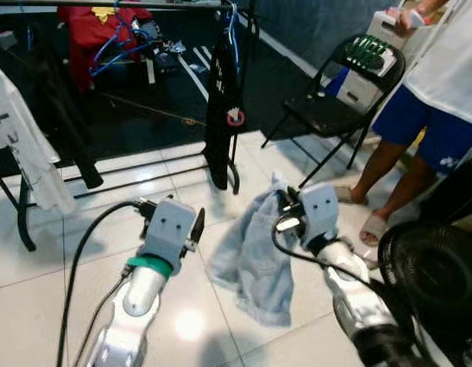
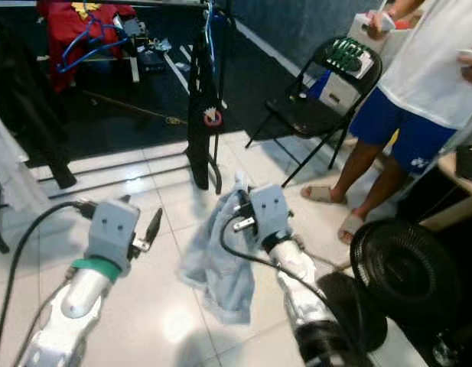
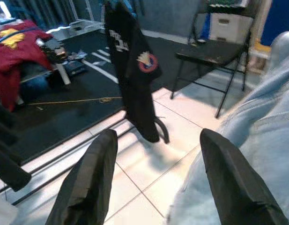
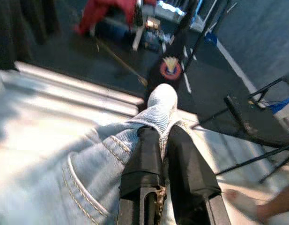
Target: Hang hanger
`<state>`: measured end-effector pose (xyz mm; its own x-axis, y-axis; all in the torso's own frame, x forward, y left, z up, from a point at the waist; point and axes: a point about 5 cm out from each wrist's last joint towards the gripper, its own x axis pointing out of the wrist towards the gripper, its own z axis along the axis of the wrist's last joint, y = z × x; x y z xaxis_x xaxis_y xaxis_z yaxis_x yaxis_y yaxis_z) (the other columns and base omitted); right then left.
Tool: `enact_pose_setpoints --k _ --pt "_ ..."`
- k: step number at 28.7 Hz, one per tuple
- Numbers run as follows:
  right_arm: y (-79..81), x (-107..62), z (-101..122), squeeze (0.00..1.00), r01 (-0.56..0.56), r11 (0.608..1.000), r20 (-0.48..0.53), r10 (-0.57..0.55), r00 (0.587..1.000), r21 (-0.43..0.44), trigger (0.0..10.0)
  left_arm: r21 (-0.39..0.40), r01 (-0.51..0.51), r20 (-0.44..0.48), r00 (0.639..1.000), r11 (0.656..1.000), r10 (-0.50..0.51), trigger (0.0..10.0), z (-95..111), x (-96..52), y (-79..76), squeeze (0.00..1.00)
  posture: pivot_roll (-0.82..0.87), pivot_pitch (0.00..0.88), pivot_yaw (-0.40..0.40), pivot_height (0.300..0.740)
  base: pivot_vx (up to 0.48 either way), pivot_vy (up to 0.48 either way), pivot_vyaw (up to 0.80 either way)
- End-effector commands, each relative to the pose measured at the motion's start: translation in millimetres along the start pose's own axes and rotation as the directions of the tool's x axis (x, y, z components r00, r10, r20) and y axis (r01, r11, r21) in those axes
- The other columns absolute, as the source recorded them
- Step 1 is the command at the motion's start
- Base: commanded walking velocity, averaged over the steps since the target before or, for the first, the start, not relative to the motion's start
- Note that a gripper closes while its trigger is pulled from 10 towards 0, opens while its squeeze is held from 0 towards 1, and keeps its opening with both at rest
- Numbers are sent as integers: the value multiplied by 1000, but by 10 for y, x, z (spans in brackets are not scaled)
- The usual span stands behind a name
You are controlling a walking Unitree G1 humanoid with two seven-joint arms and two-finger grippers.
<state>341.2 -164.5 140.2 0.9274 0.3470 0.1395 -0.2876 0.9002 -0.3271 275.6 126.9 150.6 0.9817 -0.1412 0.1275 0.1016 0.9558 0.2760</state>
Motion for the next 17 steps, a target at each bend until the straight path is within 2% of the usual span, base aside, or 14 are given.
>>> enact_pose_setpoints --k 1,2,4,13,15,17 --pt "6 78 165 0 -8 1000 89 9 996 -9 10000 3 -28 -22 999 1000 28 10000 -64 -29 84 0 26 55 -91 740 480 0 0" --pt "-44 110 232 0 -18 1000 110 19 994 -13 10000 25 -33 -13 999 999 33 10000 -50 -20 169 0 24 61 -82 740 480 0 0" --pt "-52 127 275 0 -26 999 126 29 992 -19 10000 40 -38 -4 999 999 38 10000 -32 -14 219 0 23 62 -79 740 480 0 0" --pt "17 189 383 0 -25 999 179 21 984 21 10000 75 -39 50 998 996 36 10000 27 28 203 0 17 47 -57 740 480 0 0" --pt "69 205 365 0 -14 999 185 6 983 40 10000 66 -31 62 998 997 27 10000 46 55 171 0 24 29 -18 740 411 0 0" --pt "88 206 351 0 -10 999 187 1 982 44 10000 60 -25 63 998 998 22 10000 48 63 165 0 25 26 -12 740 412 0 0"
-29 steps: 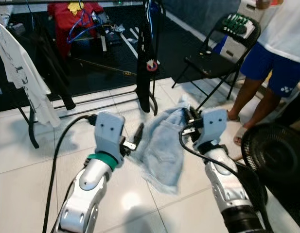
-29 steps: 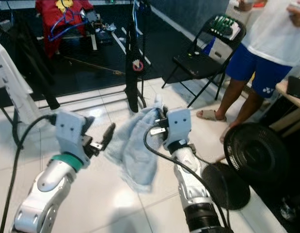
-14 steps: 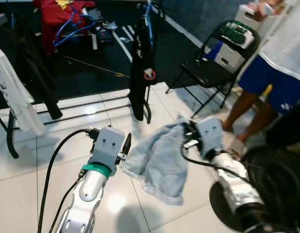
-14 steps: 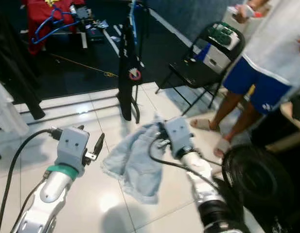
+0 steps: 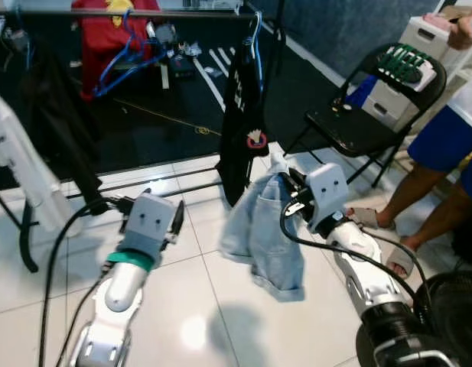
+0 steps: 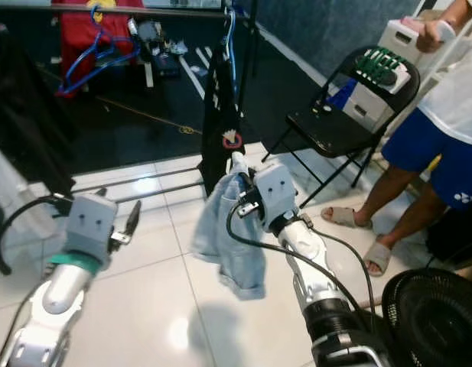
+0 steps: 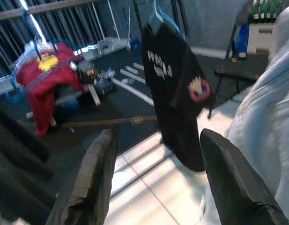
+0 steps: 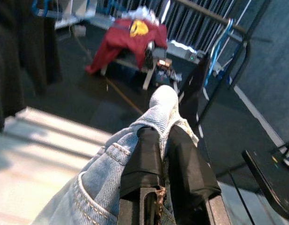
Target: Hang hanger
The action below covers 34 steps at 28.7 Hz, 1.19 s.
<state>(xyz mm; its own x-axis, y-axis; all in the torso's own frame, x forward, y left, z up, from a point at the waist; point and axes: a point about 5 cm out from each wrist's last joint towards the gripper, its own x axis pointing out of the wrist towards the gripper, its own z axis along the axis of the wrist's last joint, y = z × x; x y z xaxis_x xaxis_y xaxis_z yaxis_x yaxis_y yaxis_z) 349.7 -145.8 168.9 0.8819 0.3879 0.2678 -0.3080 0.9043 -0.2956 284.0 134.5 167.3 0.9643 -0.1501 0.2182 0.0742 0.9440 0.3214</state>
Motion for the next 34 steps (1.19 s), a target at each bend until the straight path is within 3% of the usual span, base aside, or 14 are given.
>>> enact_pose_setpoints --k 1,4,12,16,21,34 --pt "54 28 35 0 13 1000 49 -14 999 14 10000 5 6 -31 999 1000 -6 10000 -79 -30 40 0 27 16 14 740 341 0 0" --pt "76 27 21 0 40 999 57 -41 998 28 10000 11 28 -35 999 1000 -28 10000 -89 -10 84 0 28 0 59 740 434 0 0" --pt "69 28 20 0 71 997 66 -73 995 39 10000 7 42 -29 999 999 -42 10000 -61 63 139 0 23 0 91 740 358 0 0" --pt "98 48 44 0 62 997 75 -66 995 52 10000 -8 50 -14 999 999 -50 10000 -26 129 118 0 -11 9 73 740 339 0 0" --pt "201 57 86 0 7 999 92 -10 996 34 10000 -41 48 -27 998 998 -49 10000 -71 87 30 0 -13 20 54 740 369 0 0" --pt "98 107 220 0 39 999 146 -42 988 23 10000 -71 32 -30 999 997 -34 10000 -64 72 22 0 -15 35 41 740 341 0 0"
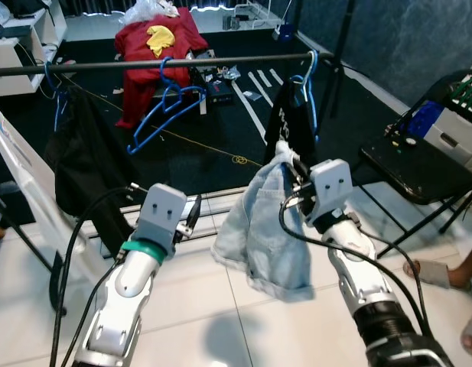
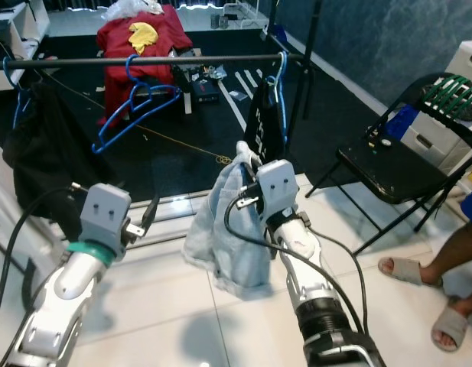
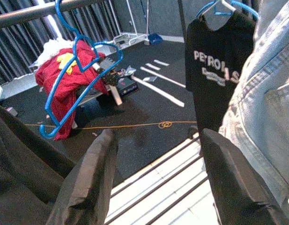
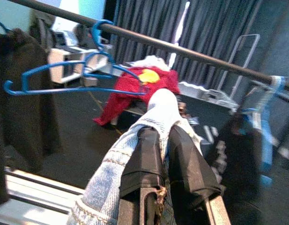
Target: Hang hanger
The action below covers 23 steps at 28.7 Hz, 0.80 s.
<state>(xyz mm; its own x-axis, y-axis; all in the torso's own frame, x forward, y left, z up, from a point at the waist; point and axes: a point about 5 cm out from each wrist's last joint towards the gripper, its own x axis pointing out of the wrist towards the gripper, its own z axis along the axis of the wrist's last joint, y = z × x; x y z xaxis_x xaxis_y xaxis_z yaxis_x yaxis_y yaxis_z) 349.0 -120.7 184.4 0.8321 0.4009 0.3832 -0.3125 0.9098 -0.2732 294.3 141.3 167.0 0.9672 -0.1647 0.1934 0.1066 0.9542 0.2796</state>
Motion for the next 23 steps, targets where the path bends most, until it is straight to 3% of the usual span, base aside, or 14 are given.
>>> enact_pose_setpoints --k 1,12,23 --pt "-83 -28 29 0 41 999 19 -41 999 -3 10000 -26 13 -12 1000 1000 -13 10000 -17 -13 -62 0 -18 37 41 740 337 0 0" --pt "-58 -48 12 0 48 999 1 -48 999 -20 10000 -37 18 -13 1000 999 -18 10000 -19 -11 -104 0 -23 43 38 740 341 0 543" --pt "-81 -38 32 0 57 998 9 -57 998 -1 10000 -47 13 2 1000 999 -13 10000 32 -6 -124 0 -18 45 27 740 339 0 0"
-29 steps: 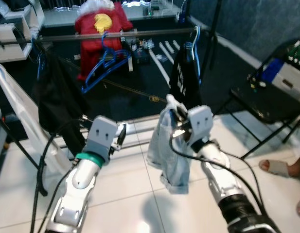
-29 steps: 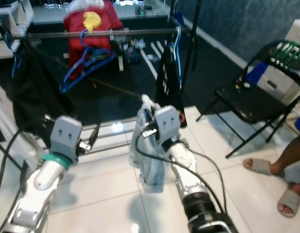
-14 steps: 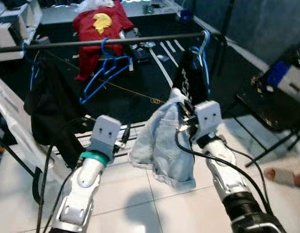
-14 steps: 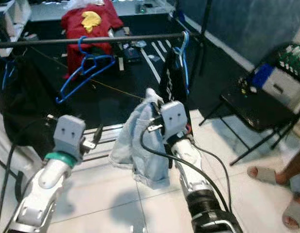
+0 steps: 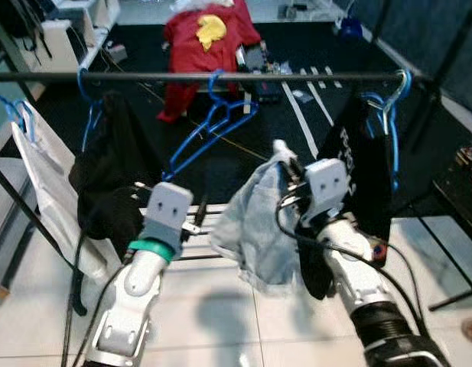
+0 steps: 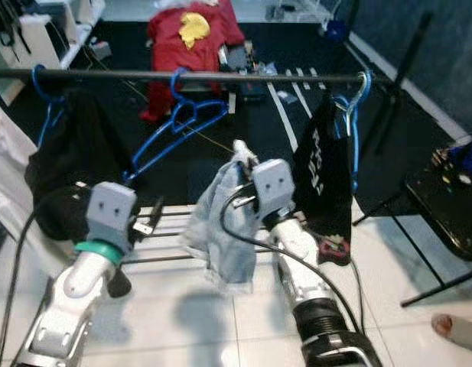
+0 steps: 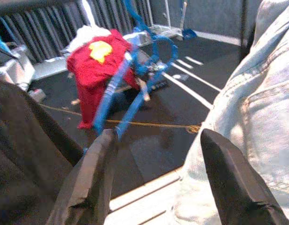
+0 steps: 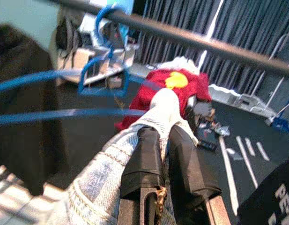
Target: Hang hanger
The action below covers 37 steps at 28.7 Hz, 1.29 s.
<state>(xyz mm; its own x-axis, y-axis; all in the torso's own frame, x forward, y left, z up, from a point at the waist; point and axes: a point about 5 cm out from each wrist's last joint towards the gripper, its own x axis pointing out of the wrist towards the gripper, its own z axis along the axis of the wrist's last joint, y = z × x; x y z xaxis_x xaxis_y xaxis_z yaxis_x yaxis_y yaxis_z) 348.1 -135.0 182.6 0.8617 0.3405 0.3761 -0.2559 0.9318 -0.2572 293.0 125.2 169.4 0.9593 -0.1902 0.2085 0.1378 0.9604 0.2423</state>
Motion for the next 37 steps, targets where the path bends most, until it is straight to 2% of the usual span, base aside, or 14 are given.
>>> enact_pose_setpoints --k 1,11,14,17,22,25,27,29,32,33,35,37 --pt "41 25 54 0 -1 1000 32 1 999 10 10000 -6 -6 -12 1000 1000 6 10000 -8 -20 17 0 -18 45 27 740 480 0 0" --pt "52 -2 19 0 3 1000 16 -3 1000 11 10000 -22 9 31 999 1000 -8 10000 123 18 -18 0 -22 45 28 740 438 0 0" --pt "53 -45 -39 0 10 1000 -10 -9 1000 13 10000 -41 33 70 997 999 -31 10000 246 64 -79 0 -27 46 29 740 330 0 0" --pt "52 -63 -62 0 13 1000 -20 -12 1000 14 10000 -47 42 81 996 998 -38 10000 287 79 -104 0 -27 46 29 740 308 0 0" --pt "74 -135 -125 0 17 1000 -48 -16 999 18 10000 -78 68 80 995 995 -62 10000 335 101 -154 0 -36 52 30 740 0 0 0" --pt "104 -209 -172 0 22 999 -69 -21 997 23 10000 -66 125 62 991 990 -121 10000 361 104 -216 0 -36 52 30 740 0 0 0" --pt "110 -245 -188 0 33 999 -78 -31 996 24 10000 -13 179 28 983 984 -179 10000 378 116 -273 0 -40 61 31 740 0 0 0" --pt "110 -245 -188 0 33 999 -78 -31 996 24 10000 -13 179 28 983 984 -179 10000 378 116 -273 0 -40 61 31 740 0 0 0" --pt "107 -282 -217 0 45 999 -94 -43 995 20 10000 -22 200 14 980 979 -200 10000 437 162 -316 0 -39 63 29 740 0 0 0" --pt "106 -317 -248 0 50 999 -108 -48 993 15 10000 -46 197 23 980 979 -196 10000 503 213 -334 0 -41 67 30 740 0 0 0" --pt "106 -317 -248 0 50 999 -108 -48 993 15 10000 -46 197 23 980 979 -196 10000 503 213 -334 0 -41 67 30 740 0 0 0" --pt "113 -359 -285 0 54 998 -126 -52 991 11 10000 -58 170 33 985 984 -169 10000 619 330 -353 0 -43 76 35 740 0 0 0"
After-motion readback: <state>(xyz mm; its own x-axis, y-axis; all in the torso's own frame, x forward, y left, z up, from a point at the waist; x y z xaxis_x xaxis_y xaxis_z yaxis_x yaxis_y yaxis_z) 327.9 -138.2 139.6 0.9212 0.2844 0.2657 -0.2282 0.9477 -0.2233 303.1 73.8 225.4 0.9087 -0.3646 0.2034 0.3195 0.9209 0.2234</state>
